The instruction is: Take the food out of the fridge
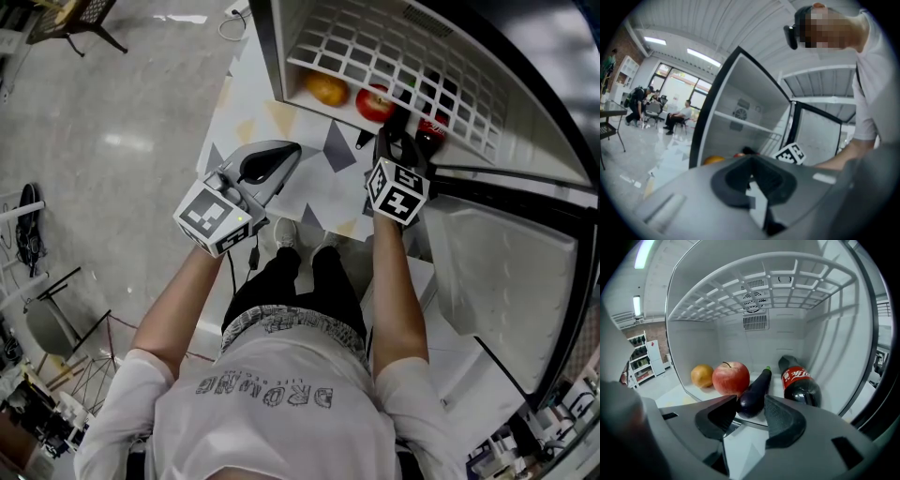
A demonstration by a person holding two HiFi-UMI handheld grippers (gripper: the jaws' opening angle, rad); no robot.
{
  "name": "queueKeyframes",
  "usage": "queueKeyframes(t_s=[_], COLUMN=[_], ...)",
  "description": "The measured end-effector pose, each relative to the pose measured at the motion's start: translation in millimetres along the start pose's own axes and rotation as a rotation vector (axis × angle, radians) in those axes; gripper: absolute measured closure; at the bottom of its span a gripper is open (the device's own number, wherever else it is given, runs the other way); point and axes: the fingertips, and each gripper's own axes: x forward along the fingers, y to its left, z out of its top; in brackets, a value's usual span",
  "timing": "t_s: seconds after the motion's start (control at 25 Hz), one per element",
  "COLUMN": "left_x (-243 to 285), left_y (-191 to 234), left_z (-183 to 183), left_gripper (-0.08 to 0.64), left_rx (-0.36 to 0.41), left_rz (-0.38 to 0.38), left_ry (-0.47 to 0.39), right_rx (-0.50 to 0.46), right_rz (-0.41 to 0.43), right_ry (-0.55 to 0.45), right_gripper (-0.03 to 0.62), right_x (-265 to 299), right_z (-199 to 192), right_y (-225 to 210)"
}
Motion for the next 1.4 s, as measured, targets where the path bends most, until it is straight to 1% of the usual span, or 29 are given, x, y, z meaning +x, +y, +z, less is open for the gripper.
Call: queueKeyframes(t_s=[0.32,0.8,1.4], left_x=[-1.6,-7.8,-18.8], left_y=[-8.3,-35.9,-75.3], left_z=[6.7,34.1,68.6], left_gripper=[0.552,0.552,0.552], left_rx=[0.008,0.047,0.093], left_rz=[0.001,0.005,0.016], left_ry=[-0.005,-0.033,-0.085], right_rx=[0.003,-0.002,-0.013], right_rz=[0.042,0.111,0.199], right_ry=[-0.028,-0.093,-0.124], right_gripper=[0.420,0.422,0.422], right_x=[-15.7,-59.0,-116.9], right_z=[8.7,37.2,43.5], right_y=[3.5,6.6,19.8])
